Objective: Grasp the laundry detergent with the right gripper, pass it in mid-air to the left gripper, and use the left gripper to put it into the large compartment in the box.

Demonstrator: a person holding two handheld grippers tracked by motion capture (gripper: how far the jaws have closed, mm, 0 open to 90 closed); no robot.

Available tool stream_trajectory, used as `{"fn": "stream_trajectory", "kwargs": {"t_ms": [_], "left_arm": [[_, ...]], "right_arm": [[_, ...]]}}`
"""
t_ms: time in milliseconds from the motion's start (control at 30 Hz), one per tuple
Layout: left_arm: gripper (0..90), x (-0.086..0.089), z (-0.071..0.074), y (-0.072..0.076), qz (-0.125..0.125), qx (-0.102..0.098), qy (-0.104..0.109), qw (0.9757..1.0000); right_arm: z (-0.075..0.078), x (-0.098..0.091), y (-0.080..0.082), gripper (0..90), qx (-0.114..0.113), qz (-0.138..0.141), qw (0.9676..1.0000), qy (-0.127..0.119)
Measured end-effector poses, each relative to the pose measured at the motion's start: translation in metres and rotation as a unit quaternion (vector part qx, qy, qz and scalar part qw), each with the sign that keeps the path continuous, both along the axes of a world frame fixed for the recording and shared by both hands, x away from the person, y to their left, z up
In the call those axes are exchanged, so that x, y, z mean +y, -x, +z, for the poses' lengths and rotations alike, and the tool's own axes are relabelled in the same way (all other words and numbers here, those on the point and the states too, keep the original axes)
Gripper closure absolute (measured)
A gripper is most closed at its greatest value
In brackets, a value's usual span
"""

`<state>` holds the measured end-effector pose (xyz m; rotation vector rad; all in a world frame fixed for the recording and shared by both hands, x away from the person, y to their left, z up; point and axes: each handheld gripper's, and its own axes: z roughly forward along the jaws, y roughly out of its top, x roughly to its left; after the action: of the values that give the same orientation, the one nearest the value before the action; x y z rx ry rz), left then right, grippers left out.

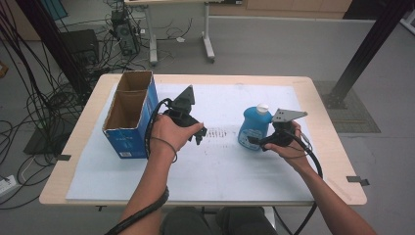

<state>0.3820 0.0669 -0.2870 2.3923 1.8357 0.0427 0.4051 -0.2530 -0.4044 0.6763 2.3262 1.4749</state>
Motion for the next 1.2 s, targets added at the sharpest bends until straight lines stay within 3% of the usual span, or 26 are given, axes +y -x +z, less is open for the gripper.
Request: {"fn": "stream_trajectory", "kwargs": {"t_ms": [633, 1200], "left_arm": [[5.4, 0.0010, 0.0002, 0.0004, -0.003, 0.000, 0.000, 1.0000], [5.5, -0.0015, 0.0025, 0.0010, -0.006, -0.005, 0.001, 1.0000]], "right_arm": [[-0.0025, -0.0007, -0.0036, 17.4, 0.004, 0.008, 1.0000, -0.001], [-0.0047, 0.0000, -0.0061, 36.9, 0.001, 0.017, 0.9998, 0.003]]}}
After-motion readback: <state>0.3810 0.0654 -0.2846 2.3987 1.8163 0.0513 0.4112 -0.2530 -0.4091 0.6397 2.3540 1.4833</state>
